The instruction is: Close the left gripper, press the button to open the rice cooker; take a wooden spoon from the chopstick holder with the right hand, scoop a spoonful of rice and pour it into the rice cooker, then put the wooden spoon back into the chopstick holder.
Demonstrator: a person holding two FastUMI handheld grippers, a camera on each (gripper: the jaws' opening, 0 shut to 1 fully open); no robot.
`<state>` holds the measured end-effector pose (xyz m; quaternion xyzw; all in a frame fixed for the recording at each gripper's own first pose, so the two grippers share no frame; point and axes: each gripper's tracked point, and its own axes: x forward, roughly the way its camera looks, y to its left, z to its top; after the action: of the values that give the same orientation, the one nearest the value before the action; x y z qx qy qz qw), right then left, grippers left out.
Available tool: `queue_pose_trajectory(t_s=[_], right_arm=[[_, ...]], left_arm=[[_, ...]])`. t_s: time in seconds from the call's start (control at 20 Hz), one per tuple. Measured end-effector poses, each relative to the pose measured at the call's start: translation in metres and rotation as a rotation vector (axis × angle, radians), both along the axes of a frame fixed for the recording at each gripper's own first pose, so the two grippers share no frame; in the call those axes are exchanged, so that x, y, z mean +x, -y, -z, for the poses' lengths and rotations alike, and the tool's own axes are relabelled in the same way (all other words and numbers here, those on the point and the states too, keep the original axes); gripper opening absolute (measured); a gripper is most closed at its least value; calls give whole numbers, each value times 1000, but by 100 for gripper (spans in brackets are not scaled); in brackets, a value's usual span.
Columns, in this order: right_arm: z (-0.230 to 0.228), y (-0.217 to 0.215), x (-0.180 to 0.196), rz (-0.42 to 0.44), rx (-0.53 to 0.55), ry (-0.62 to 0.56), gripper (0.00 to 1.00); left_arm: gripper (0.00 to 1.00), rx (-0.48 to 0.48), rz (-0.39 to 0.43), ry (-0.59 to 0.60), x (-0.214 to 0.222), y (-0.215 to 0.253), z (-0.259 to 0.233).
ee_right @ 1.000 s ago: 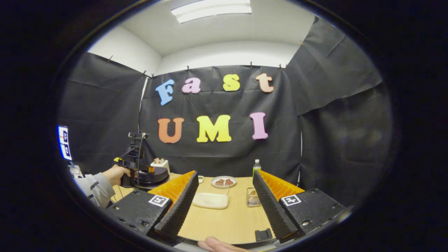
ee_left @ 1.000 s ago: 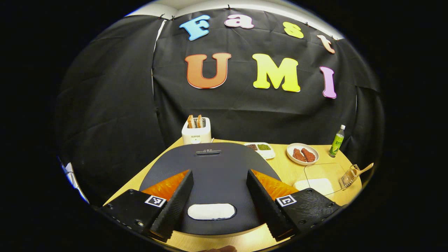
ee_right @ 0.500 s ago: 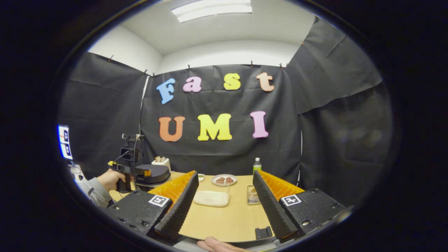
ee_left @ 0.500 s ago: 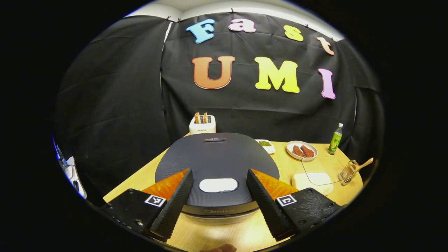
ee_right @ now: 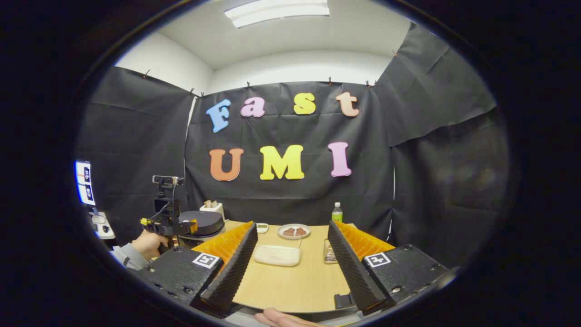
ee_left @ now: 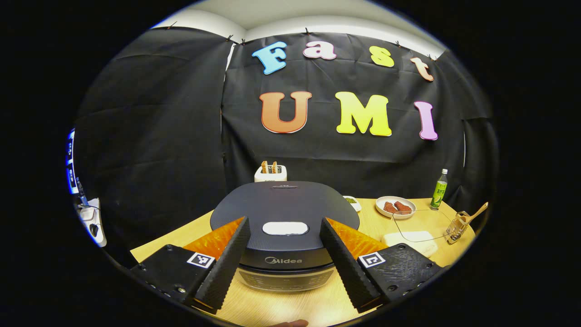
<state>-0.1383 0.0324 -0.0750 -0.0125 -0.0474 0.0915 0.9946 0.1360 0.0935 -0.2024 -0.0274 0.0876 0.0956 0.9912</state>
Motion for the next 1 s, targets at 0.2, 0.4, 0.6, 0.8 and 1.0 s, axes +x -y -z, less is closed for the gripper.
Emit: queue_pose_trajectory(t_s=[0.2, 0.4, 0.6, 0.8, 1.0], right_arm=[[2, 0, 3, 1, 7, -8, 100], [1, 1, 6, 5, 9, -9, 100], [6, 6, 20, 22, 12, -32, 100], [7, 19, 28, 61, 14, -45, 100], [1, 26, 33, 86, -1, -39, 100]], left_arm=[[100, 27, 9, 60, -2, 1, -6], [98, 26, 3, 48, -11, 0, -12], [98, 30, 46, 52, -29, 17, -28], [98, 54, 45, 33, -54, 22, -47], [98, 30, 77, 84, -88, 43, -78]])
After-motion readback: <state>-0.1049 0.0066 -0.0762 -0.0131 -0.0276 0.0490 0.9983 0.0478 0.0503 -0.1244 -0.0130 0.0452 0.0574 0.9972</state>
